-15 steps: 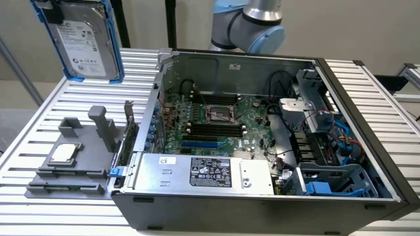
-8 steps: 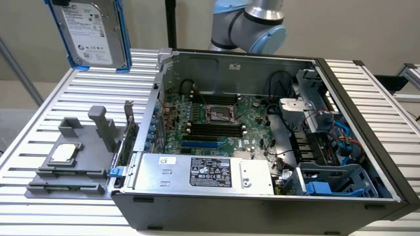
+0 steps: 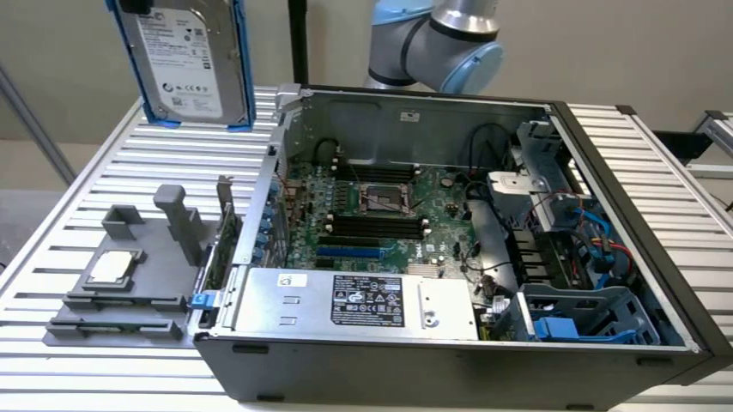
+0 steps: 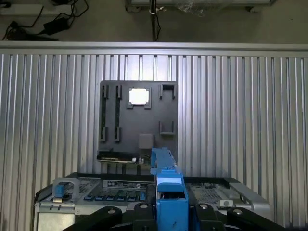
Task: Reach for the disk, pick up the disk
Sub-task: 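Pick up the disk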
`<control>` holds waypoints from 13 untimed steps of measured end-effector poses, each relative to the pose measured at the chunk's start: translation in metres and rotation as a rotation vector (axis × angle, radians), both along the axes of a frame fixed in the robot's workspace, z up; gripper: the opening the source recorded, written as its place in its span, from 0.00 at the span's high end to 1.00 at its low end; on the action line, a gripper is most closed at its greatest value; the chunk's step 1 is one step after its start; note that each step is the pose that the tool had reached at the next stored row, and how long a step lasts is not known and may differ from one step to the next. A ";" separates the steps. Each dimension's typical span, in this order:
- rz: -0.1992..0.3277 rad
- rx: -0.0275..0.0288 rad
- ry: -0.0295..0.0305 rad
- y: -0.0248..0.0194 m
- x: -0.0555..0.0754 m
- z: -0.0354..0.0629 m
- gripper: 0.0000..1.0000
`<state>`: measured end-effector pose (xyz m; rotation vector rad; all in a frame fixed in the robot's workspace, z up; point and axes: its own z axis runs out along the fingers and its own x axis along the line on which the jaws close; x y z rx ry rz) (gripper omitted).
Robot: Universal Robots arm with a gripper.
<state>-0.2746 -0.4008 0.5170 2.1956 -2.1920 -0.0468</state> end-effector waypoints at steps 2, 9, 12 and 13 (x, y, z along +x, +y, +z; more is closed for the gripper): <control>0.000 0.0000 -0.0001 -0.0031 0.006 -0.0001 0.67; 0.000 0.0000 -0.0040 -0.0147 0.024 -0.0011 0.67; 0.000 0.0000 -0.0072 -0.0190 0.032 -0.0015 0.67; 0.000 0.0000 -0.0079 -0.0201 0.035 -0.0015 0.67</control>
